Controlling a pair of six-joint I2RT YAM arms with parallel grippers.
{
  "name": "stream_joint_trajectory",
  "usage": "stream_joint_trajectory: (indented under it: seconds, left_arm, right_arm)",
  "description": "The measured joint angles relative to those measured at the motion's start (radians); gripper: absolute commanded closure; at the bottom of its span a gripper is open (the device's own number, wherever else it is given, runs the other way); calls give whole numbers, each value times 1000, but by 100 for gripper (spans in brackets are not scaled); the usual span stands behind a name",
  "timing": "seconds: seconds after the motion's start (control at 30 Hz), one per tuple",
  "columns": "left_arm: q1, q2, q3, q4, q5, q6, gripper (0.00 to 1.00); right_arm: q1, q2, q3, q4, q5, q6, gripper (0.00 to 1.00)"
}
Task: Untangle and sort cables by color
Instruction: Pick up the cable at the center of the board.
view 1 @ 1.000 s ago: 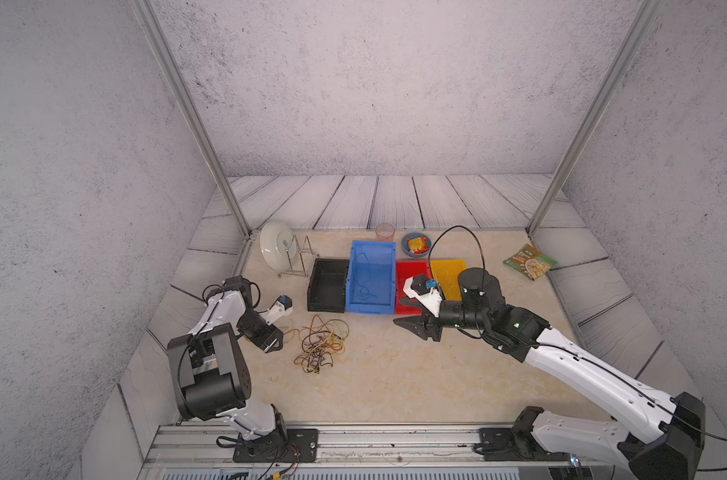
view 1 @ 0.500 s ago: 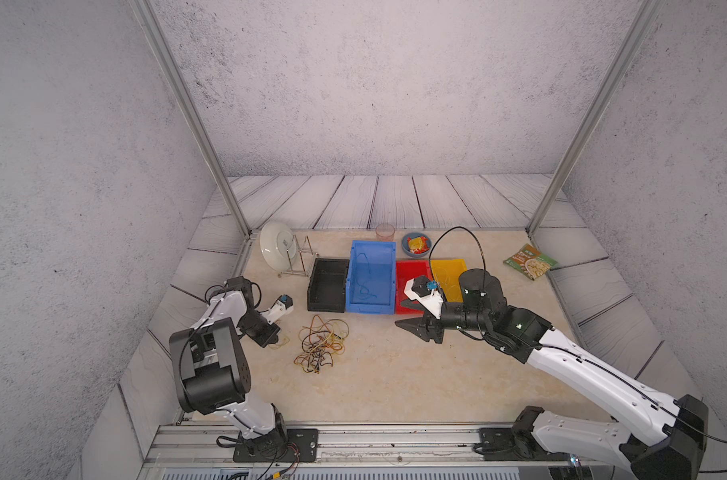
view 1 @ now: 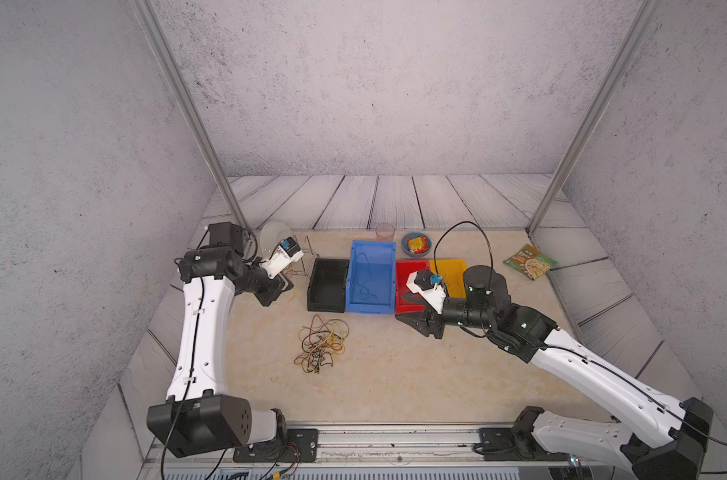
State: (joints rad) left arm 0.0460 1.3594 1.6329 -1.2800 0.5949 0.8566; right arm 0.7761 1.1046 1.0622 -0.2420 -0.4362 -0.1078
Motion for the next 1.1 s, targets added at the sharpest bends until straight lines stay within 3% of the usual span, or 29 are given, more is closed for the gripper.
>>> stream_joint_trajectory:
  seconds: [0.13,0.33,0.5,0.63,0.8,1.1]
  left_arm:
    - [-194,25,146,-28,67,-77,100]
    - [-406,114,310,-51,190,-158,100]
    - [-562,159,335,-72,233,-159,100]
    - [-666,175,335,-124,282,-103,100]
    - [-740,174,335,-216,342,-2,100]
    - [-750,167,388,-311,409,98,100]
  right_arm:
    - [0,-18,23,8,55,22,44]
    - [0,-139,-29,14,176,-28,44]
    - [0,-281,-136,31,185,-138,42]
    - [0,-358,-218,82,202,-195,35]
    - [0,-367,-263,140,172,-223,28]
    - [2,-261,-276,206,-131,-199,27]
